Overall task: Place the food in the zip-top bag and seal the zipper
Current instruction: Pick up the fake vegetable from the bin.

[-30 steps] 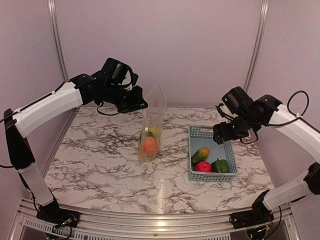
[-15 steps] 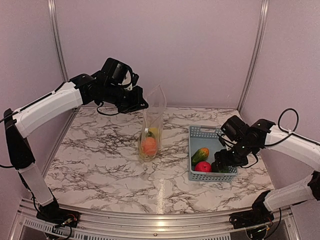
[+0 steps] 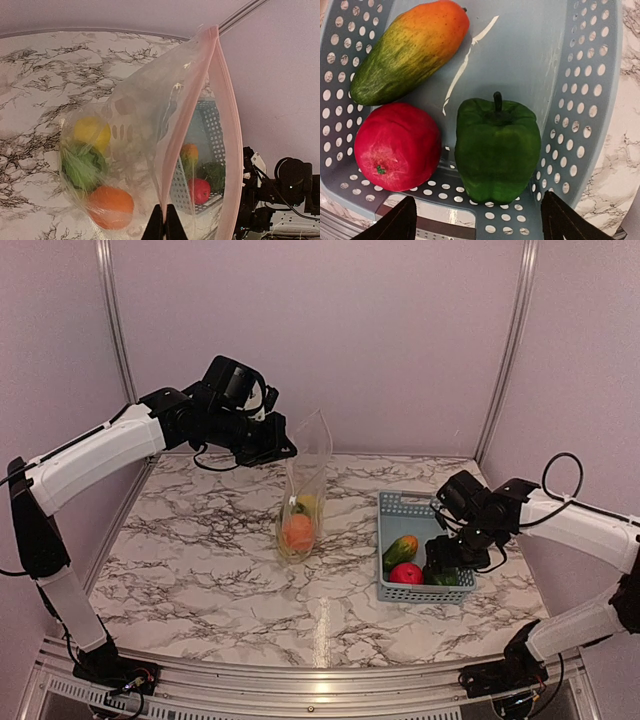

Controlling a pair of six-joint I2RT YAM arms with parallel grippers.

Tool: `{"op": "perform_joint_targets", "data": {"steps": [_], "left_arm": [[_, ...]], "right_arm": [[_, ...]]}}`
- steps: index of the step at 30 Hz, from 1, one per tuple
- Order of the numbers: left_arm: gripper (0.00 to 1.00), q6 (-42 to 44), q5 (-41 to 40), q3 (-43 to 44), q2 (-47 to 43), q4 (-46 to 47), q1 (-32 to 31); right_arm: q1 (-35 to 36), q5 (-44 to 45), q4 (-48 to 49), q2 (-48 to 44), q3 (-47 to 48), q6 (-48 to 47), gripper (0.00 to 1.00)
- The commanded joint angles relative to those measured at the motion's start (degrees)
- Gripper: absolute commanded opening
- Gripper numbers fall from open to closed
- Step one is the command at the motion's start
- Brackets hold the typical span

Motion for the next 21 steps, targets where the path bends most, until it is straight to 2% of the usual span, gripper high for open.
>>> {"op": "perform_joint_targets", "data": {"steps": [1,7,21], "left_arm": [[0.0,0.75,0.24,1.73,0.58,-0.87,0.38],[0.0,0.76,0.37,1.89,0.74,-0.81,0.4],[0.0,0.42,0.53,2.01,0.73,-0.58,0.37]], "right_arm": [[-4.37,1.01,3.05,1.66,1.35,-1.94,0.81],[-6.63,2.22,4.76,4.41,2.39,-5.98,0.79],[-6.71,1.29,10.68,10.7,1.32,-6.09,0.78]]}}
